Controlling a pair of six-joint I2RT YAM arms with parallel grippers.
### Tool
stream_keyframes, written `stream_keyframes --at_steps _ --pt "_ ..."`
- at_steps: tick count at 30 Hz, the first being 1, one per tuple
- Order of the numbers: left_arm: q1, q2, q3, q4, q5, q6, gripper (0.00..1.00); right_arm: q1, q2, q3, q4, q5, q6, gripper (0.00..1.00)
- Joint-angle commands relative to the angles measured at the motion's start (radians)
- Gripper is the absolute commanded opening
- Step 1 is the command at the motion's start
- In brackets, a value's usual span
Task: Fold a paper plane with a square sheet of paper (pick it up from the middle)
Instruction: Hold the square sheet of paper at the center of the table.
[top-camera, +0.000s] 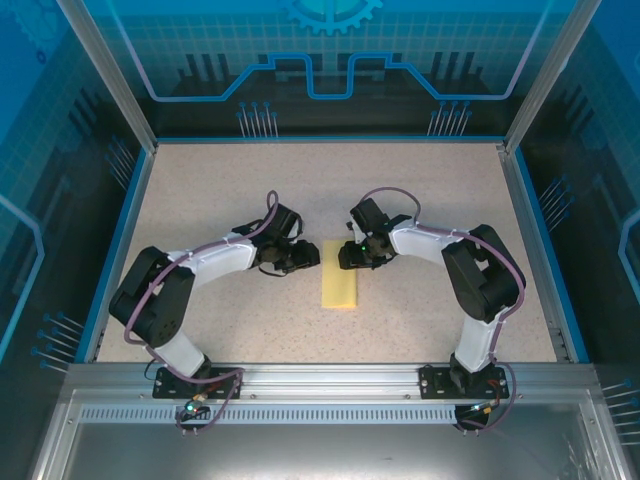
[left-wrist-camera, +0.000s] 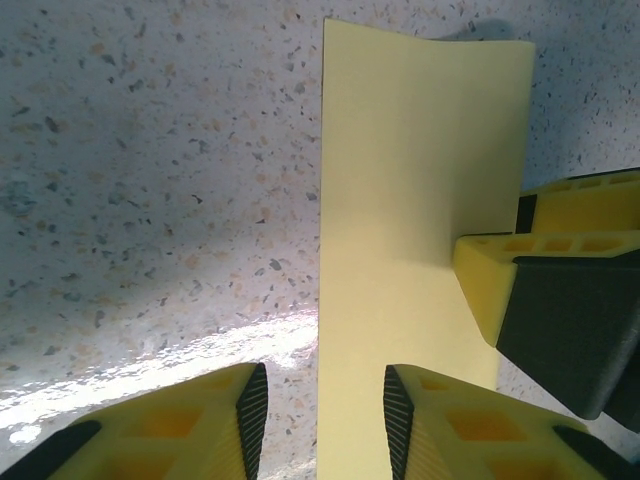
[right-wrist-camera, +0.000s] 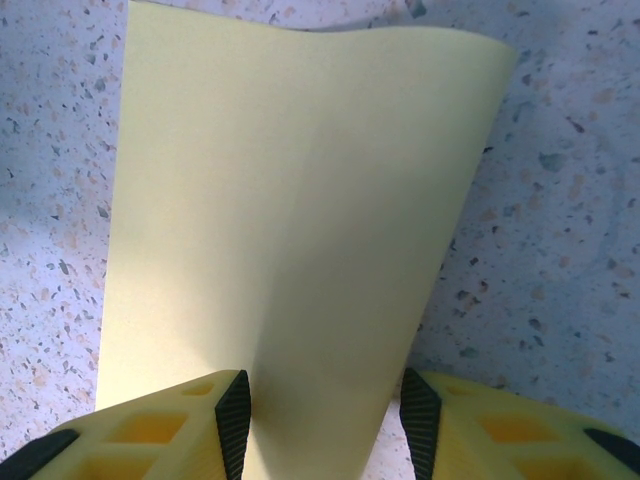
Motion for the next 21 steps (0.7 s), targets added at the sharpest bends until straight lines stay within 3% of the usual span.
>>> stream_keyframes --at_steps 1,21 --pt "-0.007 0.023 0.005 0.027 0.044 -0.017 0.39 0.025 0.028 0.008 -0.023 -0.002 -0.009 0.47" --pt "-0.082 0.165 0.048 0.121 0.090 -0.067 0.28 0.026 0.028 -0.001 -0.017 -0.007 -0.013 0.47"
